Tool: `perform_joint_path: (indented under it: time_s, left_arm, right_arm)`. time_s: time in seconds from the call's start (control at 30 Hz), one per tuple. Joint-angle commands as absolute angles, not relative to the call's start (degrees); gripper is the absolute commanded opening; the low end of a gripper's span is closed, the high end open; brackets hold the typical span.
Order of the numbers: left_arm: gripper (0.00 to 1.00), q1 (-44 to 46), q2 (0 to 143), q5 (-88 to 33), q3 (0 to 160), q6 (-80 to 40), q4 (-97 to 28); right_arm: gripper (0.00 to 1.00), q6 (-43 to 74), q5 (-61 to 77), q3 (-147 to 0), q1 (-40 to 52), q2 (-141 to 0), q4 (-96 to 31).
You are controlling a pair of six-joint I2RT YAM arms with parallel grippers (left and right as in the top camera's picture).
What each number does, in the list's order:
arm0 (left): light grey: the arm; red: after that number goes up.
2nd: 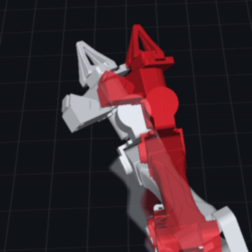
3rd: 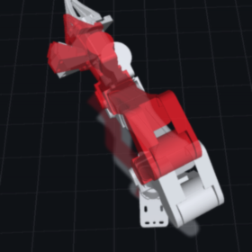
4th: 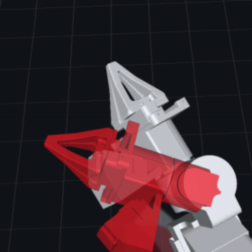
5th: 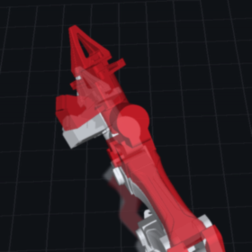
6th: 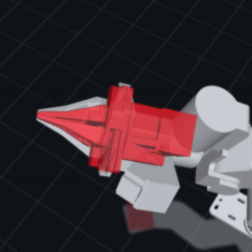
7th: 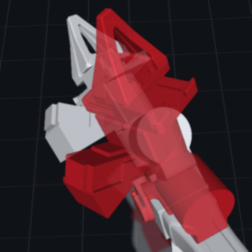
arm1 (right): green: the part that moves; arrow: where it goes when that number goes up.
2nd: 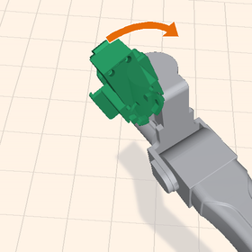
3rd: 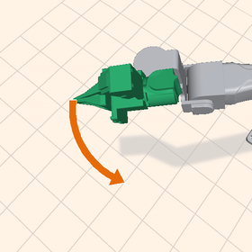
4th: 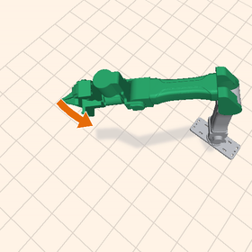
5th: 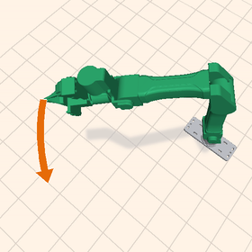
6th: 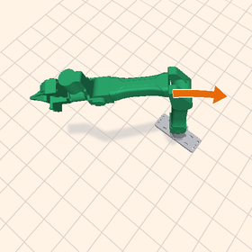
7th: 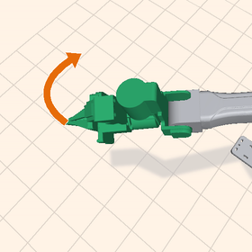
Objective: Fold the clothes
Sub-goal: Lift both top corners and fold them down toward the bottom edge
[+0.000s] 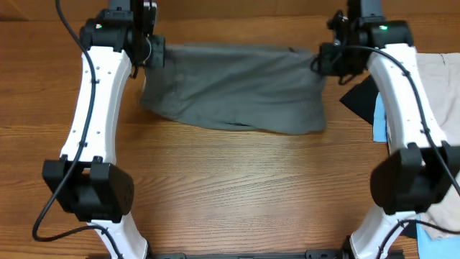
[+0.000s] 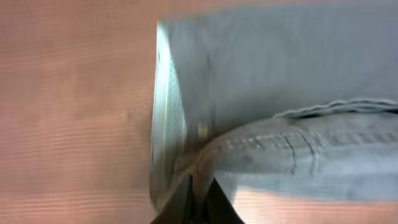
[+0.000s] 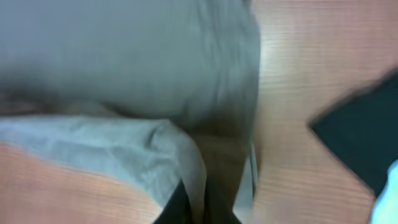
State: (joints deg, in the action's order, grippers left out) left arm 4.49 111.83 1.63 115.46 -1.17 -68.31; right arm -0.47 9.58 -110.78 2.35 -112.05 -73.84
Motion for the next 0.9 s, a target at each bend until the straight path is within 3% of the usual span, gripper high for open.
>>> perform_joint_path:
  time_s: [0.0, 0.37, 0.87]
  left_arm:
    - [0.04, 4.12, 111.26, 1.48, 115.9, -2.37, -73.87]
    - [0.04, 3.18, 111.26, 1.91, 115.22, -12.16, -91.15]
    - [0.04, 3.25, 110.45, 2.76, 108.29, -14.39, -96.82]
  right_arm:
    - [0.04, -3.49, 9.72, -111.35, 1.26, -111.44, -79.48]
    - [0.04, -2.74, 13.41, -106.5, 0.93, -111.44, -92.6]
    - [0.04, 3.25, 14.26, -93.17, 1.1, -111.11, -91.68]
